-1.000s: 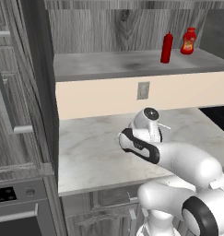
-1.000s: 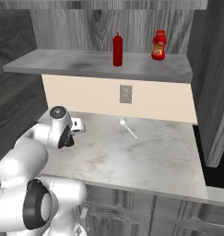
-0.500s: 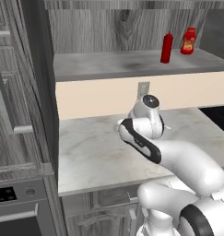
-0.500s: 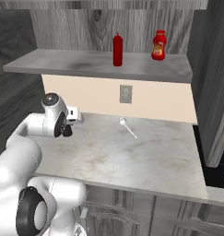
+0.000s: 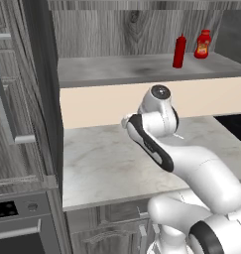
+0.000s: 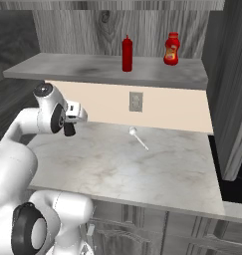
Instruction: Pick the ketchup and shaker from the counter and place them in the cabinet.
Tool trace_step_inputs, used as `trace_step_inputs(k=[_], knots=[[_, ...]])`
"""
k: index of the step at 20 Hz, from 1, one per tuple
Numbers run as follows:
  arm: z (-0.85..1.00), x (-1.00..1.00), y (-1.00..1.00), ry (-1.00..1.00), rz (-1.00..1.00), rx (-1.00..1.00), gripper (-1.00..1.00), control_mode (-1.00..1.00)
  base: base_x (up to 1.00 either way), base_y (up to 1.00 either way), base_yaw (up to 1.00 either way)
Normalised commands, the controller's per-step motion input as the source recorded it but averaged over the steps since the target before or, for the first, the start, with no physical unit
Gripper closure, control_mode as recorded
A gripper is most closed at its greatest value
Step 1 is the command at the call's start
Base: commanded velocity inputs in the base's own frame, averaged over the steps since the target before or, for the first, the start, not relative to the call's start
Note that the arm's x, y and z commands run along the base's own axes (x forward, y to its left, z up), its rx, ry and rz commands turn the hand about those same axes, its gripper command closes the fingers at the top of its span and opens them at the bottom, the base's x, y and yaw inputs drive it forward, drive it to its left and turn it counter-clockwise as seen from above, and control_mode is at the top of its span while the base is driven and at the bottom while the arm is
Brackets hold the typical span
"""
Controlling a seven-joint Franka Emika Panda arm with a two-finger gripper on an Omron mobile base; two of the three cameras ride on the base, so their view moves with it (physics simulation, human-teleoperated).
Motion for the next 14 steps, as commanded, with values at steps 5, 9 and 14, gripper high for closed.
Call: trace_step_inputs(k=[5,9,14], knots=[[0.58,-0.14,0.00,-0.03,-0.06,0.00,1.00,-1.00,0.00,0.00,0.00],[0.57,-0.17,-0.01,-0.07,-0.01,0.00,1.00,-1.00,0.00,0.00,0.00],[0.57,-0.18,-0.05,-0.08,0.00,0.03,1.00,-1.00,0.00,0.00,0.00]])
